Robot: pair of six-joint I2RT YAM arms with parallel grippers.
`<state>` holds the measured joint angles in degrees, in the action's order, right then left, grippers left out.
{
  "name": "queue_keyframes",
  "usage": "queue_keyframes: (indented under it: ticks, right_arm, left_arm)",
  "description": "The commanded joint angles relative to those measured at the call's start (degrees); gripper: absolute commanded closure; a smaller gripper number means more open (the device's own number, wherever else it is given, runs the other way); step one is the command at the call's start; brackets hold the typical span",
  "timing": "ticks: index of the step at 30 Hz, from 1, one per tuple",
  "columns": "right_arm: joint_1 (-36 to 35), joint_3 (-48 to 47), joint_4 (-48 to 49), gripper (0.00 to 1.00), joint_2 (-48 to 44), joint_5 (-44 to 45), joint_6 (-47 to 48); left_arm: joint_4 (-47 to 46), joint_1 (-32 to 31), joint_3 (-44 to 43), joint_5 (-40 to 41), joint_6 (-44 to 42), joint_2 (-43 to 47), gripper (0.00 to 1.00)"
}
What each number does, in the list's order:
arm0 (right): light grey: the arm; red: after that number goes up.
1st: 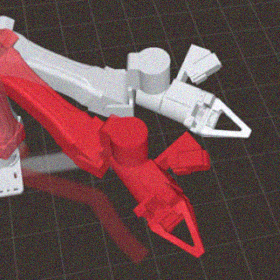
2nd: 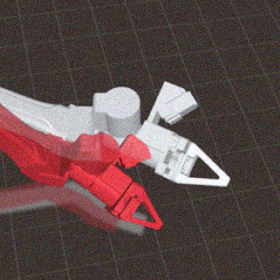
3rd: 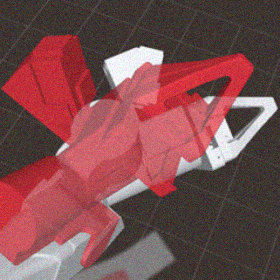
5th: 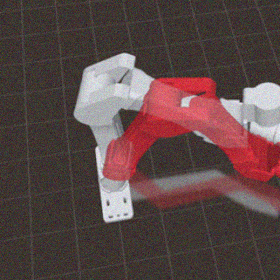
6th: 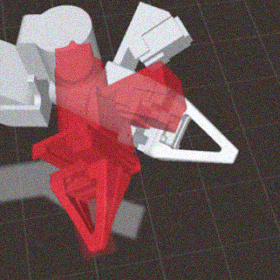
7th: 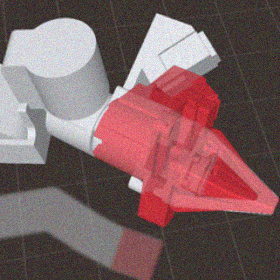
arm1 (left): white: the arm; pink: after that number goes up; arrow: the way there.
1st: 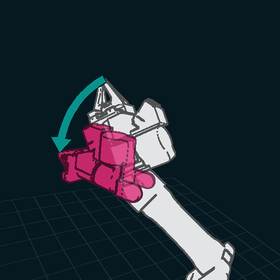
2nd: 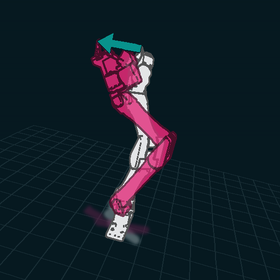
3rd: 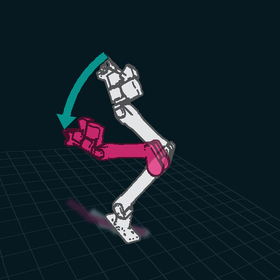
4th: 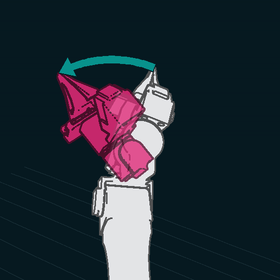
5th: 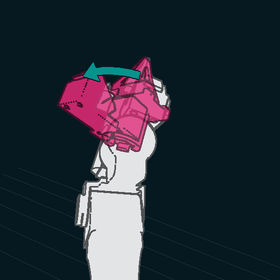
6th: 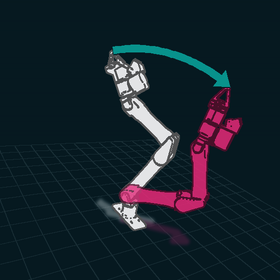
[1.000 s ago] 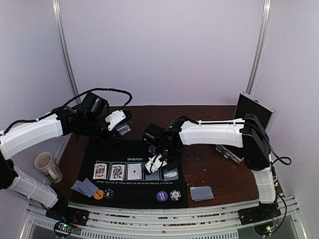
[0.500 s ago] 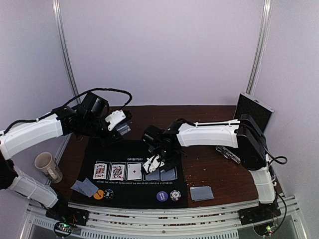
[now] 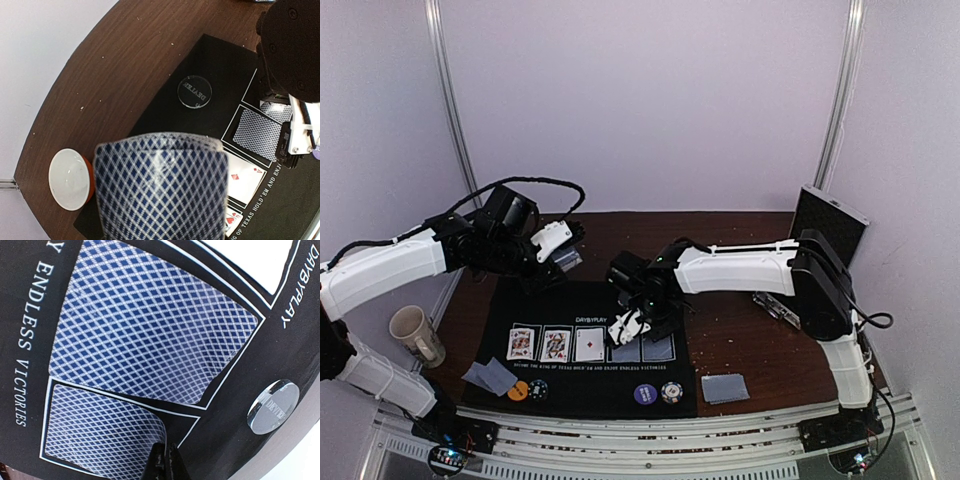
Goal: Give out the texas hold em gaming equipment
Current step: Place the poker card in the community card area.
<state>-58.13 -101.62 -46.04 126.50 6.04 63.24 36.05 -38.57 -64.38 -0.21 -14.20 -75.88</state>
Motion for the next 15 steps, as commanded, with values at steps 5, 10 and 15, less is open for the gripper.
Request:
queue_keyframes:
  ticks: [5, 10, 15]
  right_arm:
    - [0.04, 1.94, 2.19, 0.87, 0.78, 4.06, -0.1]
    - [-0.36, 4.45, 6.15, 0.71, -2.0, 5.12, -0.49]
    - [-0.5, 9.69, 16.82, 0.56, -9.81, 5.44, -5.77]
  left_arm:
    - [-2.65, 0.45, 0.04, -0.36, 0.31, 0.38, 0.65]
    - [-2.65, 0.43, 0.0, -0.48, 0.31, 0.3, 0.65]
    - [-2.65, 0.45, 0.04, -0.27, 0.36, 0.63, 0.65]
